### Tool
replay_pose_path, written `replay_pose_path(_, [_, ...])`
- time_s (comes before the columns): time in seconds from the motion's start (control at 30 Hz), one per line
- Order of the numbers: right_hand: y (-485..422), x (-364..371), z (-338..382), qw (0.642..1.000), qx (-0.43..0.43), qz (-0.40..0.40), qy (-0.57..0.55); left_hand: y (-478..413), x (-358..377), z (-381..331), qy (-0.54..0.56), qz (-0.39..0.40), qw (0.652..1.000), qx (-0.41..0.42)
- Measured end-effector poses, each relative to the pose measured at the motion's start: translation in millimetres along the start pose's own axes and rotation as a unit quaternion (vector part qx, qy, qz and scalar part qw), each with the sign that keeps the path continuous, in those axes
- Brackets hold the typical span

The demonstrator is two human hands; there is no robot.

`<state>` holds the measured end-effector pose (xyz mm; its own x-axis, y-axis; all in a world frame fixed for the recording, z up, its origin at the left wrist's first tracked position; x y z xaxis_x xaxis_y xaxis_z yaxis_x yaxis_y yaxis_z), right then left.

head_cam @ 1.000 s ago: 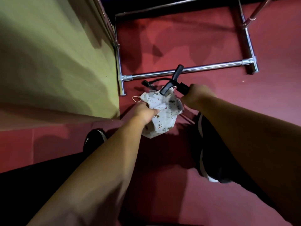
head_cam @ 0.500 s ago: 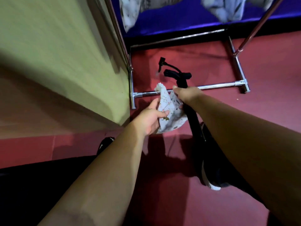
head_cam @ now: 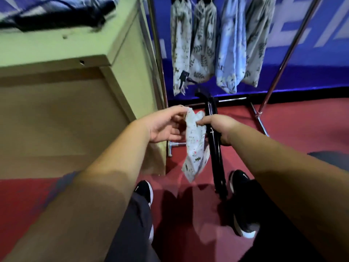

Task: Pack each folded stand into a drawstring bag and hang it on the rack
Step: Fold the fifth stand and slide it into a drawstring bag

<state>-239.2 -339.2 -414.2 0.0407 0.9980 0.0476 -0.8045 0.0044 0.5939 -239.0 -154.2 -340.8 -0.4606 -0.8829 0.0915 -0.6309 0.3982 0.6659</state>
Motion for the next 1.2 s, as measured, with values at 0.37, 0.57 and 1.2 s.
replay_pose_path(0.37, [62, 22, 43, 0.986, -0.151, 0.019, -0.066, 34, 7, -14, 0.018, -0.109, 0.992, 0.055])
replay_pose_path(0.57, [46, 19, 46, 0.988, -0.145, -0.045, -0.031, 3, -17, -14, -0.047, -0.246, 0.954, 0.167])
replay_pose_path(1.2, [-12, 16, 74, 0.957, -0.216, -0.099, 0.168, -23, -34, -39, -0.279, -0.316, 0.871, 0.254])
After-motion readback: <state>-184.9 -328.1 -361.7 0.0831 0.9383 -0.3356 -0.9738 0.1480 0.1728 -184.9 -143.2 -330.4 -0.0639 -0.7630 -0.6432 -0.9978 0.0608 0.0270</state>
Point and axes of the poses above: each hand's wrist, its own y-axis away from the middle knuckle, its own x-axis out of the palm, z = x × y, the point moved 6 cm from there along -y, towards the middle knuckle, and after that the axes turned 3 degrees about -x, right-handed, at the moved point
